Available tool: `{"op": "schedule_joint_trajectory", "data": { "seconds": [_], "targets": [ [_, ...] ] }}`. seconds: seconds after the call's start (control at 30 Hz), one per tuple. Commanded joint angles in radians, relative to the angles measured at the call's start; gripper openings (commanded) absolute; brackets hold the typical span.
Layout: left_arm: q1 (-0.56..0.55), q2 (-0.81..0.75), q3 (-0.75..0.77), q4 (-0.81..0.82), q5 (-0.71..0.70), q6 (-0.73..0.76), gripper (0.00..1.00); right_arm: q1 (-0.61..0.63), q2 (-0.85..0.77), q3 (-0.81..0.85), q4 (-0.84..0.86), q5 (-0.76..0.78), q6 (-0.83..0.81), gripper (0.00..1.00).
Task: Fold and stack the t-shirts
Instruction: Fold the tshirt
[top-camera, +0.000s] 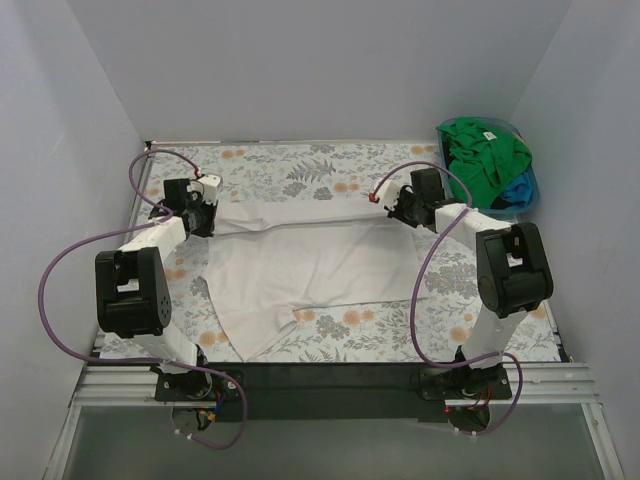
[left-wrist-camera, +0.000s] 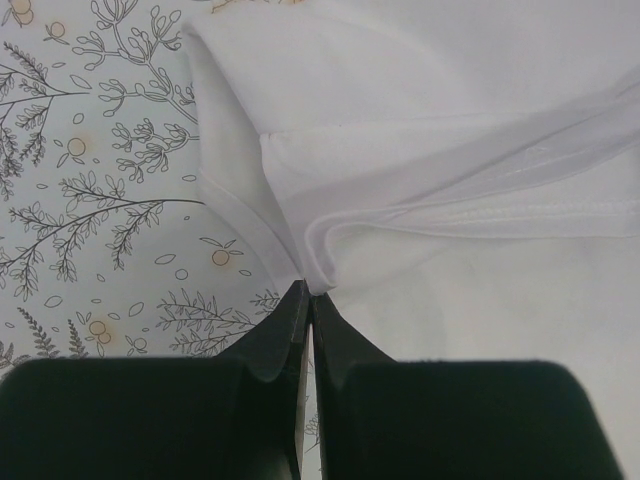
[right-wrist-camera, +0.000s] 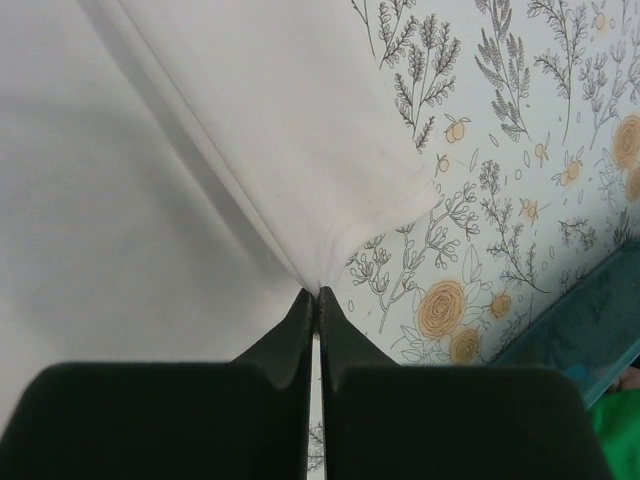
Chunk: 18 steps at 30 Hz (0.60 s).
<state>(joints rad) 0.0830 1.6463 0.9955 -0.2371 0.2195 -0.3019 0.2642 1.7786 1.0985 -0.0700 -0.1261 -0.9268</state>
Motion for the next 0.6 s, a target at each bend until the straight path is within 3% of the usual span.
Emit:
{"op": "schedule_joint_trajectory", "data": {
  "seconds": [0.0,0.57],
  "targets": [
    [0.004,-0.036,-0.014,-0.005,-0.019,0.020,0.00,0.007,0.015,0.011,-0.008,0.013,-0.018,0.01],
    [0.000,-0.057,0.005,-0.077,0.003,0.018,0.00,0.017,0.031,0.021,-0.022,0.031,-0.018,0.01]
  ]
}}
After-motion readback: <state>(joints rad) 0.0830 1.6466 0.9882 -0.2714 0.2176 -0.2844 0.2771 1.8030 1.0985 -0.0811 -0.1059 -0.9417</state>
